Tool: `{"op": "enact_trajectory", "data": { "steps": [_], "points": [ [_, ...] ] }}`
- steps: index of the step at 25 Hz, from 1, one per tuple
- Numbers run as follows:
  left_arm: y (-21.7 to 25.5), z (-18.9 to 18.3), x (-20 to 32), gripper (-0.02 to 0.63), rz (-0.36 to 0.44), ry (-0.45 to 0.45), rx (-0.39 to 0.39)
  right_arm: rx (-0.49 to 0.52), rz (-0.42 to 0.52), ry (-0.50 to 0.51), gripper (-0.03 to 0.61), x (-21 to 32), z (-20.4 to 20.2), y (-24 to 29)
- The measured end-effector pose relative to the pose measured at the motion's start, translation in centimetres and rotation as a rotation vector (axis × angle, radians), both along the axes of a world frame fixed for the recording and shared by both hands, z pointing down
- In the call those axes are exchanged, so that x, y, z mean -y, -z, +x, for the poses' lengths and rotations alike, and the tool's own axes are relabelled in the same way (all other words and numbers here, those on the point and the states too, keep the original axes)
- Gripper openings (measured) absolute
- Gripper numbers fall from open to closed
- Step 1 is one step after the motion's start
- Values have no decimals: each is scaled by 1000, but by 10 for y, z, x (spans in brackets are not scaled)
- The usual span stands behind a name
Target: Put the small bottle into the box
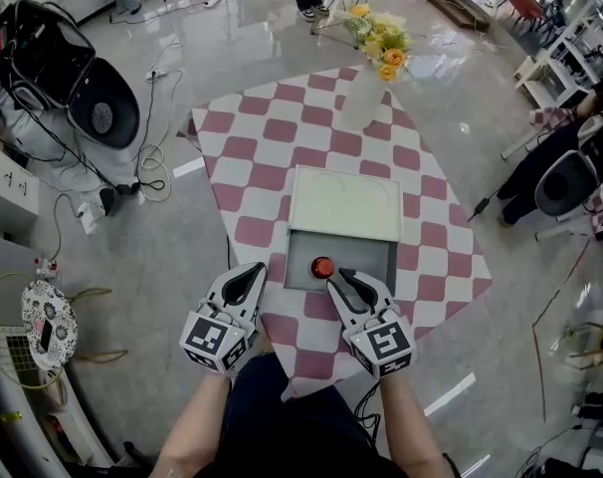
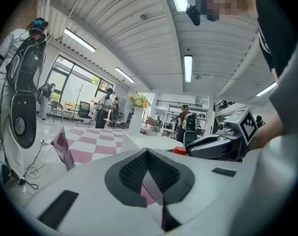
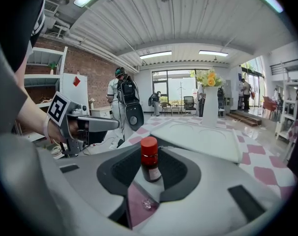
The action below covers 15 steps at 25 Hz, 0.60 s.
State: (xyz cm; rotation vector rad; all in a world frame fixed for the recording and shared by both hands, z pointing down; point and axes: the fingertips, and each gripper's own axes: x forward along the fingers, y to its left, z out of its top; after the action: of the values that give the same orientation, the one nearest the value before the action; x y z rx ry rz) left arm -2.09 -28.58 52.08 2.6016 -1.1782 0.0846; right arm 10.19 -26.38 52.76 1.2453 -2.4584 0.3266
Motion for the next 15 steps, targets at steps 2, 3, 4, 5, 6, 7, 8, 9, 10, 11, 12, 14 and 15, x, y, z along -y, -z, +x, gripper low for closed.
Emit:
{"op": "enact_trajectory", "data": {
  "steps": [2, 3, 4, 5, 6, 7, 8, 9, 10, 11, 12, 14, 15],
  "points": [
    [2, 0, -1, 0, 2, 0, -1, 17, 10, -14, 83, -1, 3, 4],
    [3, 1, -1, 0, 4, 0, -2, 26, 16, -21, 76, -1, 4, 7],
    [4, 2, -1, 0, 7, -1, -3, 36, 21, -30, 74, -2, 6, 9],
    [5, 3, -1, 0, 10, -3, -5, 49, 25, -41, 49, -2, 8, 11],
    [6, 3, -1, 0, 12, -4, -6, 64, 27, -54, 31, -2, 10, 12],
    [8, 4, -2, 0, 15, -7, -7, 79, 28, -68, 22, -3, 13, 14],
    [9, 5, -3, 0, 17, -10, -9, 92, 32, -79, 8, -4, 14, 16],
    [11, 7, -4, 0, 19, -13, -10, 103, 39, -86, 8, -5, 15, 18],
    [12, 8, -5, 0, 21, -17, -11, 111, 45, -91, 8, -6, 16, 21],
    [14, 9, -5, 0, 24, -20, -11, 118, 51, -94, 7, -7, 17, 24],
    [16, 9, -6, 0, 26, -22, -11, 126, 56, -97, 6, -7, 17, 27],
    [20, 10, -6, 0, 34, -25, -10, 143, 69, -104, 6, -9, 18, 34],
    [23, 10, -5, 0, 38, -26, -9, 150, 76, -108, 6, -10, 19, 37]
  ]
}}
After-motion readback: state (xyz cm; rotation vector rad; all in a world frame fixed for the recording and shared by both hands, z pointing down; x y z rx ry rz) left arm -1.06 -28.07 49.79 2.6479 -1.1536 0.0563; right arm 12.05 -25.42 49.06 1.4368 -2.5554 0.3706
